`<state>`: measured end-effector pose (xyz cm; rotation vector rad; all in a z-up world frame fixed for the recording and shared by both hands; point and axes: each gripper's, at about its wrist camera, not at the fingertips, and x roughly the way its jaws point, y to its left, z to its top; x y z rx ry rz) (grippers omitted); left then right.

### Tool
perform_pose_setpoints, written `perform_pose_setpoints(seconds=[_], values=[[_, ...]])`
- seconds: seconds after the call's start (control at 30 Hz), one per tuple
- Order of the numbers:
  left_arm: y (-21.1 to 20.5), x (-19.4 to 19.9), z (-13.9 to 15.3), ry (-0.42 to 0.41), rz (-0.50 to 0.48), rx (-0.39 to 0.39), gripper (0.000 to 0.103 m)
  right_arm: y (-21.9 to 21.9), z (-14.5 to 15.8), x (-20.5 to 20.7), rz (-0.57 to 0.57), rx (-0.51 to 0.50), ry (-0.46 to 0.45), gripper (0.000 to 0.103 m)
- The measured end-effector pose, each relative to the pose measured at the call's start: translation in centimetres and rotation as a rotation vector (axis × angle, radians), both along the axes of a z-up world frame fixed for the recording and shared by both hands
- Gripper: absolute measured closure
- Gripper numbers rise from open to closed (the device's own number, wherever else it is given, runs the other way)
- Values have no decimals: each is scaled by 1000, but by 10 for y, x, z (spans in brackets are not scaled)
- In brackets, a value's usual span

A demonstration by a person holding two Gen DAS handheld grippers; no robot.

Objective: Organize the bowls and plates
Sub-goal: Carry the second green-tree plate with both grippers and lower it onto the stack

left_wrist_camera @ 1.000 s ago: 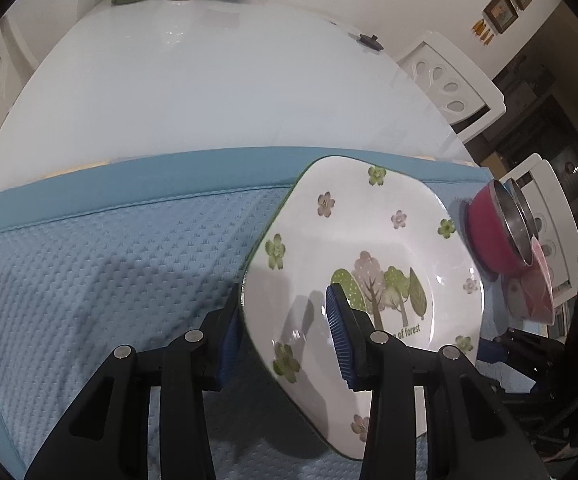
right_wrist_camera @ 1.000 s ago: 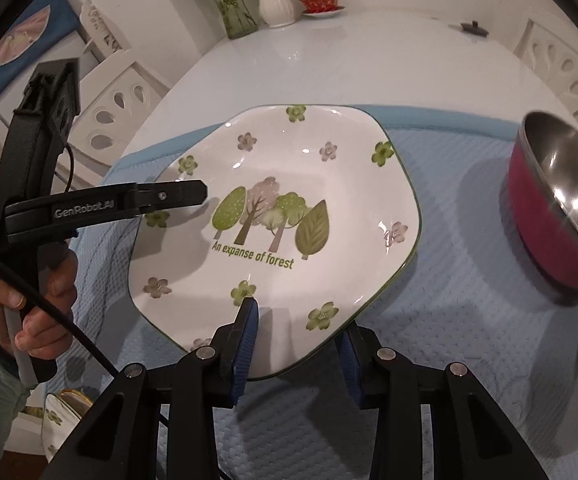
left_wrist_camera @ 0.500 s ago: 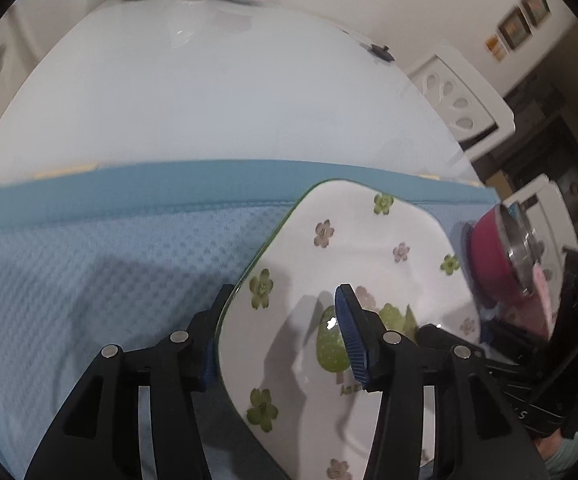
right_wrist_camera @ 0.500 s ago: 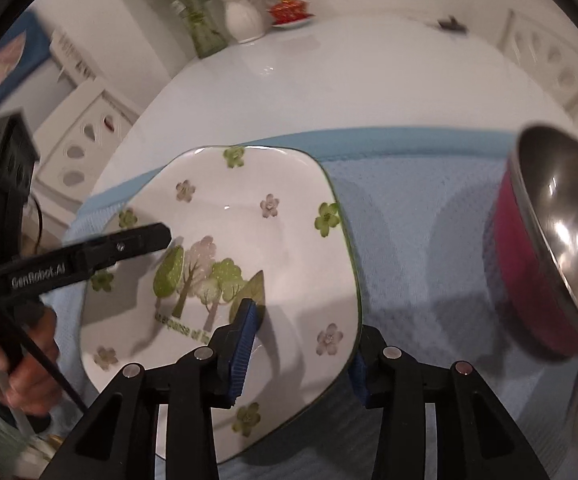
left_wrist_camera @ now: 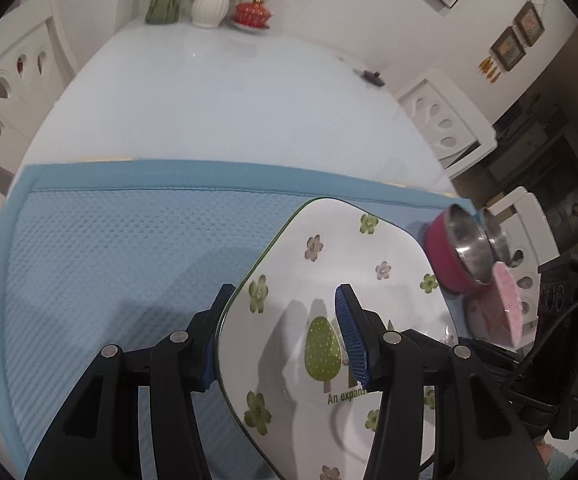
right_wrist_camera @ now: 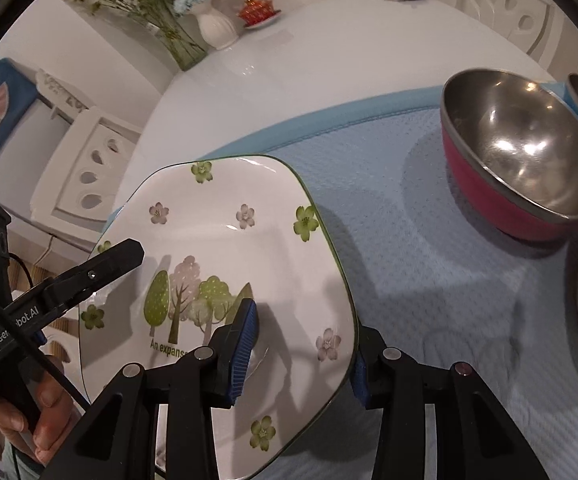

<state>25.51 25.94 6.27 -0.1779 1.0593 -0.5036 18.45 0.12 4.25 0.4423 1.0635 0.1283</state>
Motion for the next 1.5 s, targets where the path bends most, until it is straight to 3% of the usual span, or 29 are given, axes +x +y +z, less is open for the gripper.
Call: perform_pose_setpoints(seconds=[0.33,0.5,0.73,0.87,1.0,1.23,1.5], values=[[26,-72,47,-42,52,-52,57,24,71,-73,40,-30,-62,62],[49,-126,54,-13,105,-68,57,40,84,-116,91,-42,-54,62],[75,-190,43,0,154,25,57,79,60,-168,200,-35,33,62],[96,-211,25,71,195,7,57,97,35,-188,267,-10,103,62],[111,-230,8,114,225,36,57,116,20,-192,330,-28,145,62],[122,-238,-12,158,251,38,57,136,10,-191,395,-93,161,62],[121,-232,-22,180,258,7,57,145,1,-174,371,-122,209,62]])
